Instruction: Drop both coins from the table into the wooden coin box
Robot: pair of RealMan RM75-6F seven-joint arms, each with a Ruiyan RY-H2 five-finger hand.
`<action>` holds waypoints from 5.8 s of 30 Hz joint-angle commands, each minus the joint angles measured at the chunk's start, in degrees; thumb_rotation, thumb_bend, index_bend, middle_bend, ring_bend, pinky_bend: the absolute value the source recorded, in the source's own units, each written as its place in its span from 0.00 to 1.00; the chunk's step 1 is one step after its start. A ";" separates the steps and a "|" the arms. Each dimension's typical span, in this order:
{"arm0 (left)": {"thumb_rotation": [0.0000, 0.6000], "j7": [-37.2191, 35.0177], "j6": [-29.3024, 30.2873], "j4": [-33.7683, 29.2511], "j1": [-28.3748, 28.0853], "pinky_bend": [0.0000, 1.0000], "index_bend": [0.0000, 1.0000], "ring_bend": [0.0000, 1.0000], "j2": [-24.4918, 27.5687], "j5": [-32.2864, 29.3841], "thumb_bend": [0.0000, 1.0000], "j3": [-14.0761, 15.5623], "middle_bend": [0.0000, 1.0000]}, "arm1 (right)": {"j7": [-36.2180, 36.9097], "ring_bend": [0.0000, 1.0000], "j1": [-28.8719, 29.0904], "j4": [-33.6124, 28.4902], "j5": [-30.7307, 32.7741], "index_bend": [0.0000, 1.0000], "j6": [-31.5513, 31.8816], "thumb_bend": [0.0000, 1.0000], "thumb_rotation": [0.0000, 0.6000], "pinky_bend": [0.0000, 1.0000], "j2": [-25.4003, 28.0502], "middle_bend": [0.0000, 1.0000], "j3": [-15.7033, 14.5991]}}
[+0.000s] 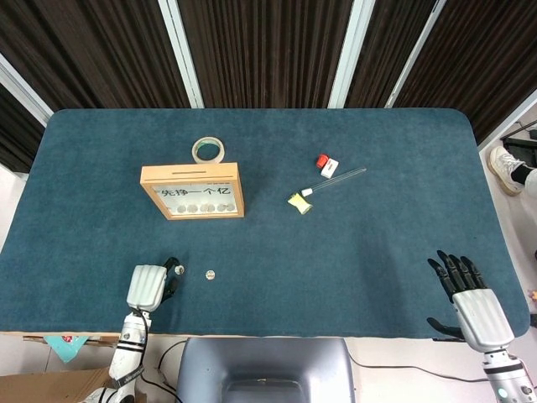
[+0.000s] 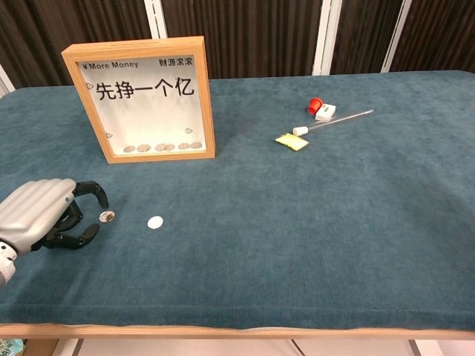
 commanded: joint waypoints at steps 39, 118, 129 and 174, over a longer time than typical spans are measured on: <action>1.00 2.79 -1.64 1.62 -1.47 1.00 0.43 1.00 -1.92 -1.83 0.40 0.10 1.00 | 1.36 0.00 -0.58 0.08 -0.30 0.00 1.04 0.19 1.00 0.00 0.70 0.00 0.15; 1.00 20.17 4.43 -35.22 -11.22 1.00 0.60 1.00 18.76 -11.13 0.47 -22.19 1.00 | 1.50 0.00 0.32 -0.09 1.87 0.00 -1.49 0.19 1.00 0.00 0.74 0.00 0.98; 1.00 29.85 -0.94 -30.73 -23.95 1.00 0.59 1.00 16.79 -26.00 0.50 -29.27 1.00 | 2.54 0.00 2.32 -0.18 6.68 0.00 -5.78 0.19 1.00 0.00 1.04 0.00 2.81; 1.00 27.62 -2.41 -22.18 -33.02 1.00 0.45 1.00 15.76 -38.30 0.46 -22.10 1.00 | 5.49 0.00 1.90 -0.11 7.71 0.00 -4.48 0.19 1.00 0.00 2.35 0.00 3.26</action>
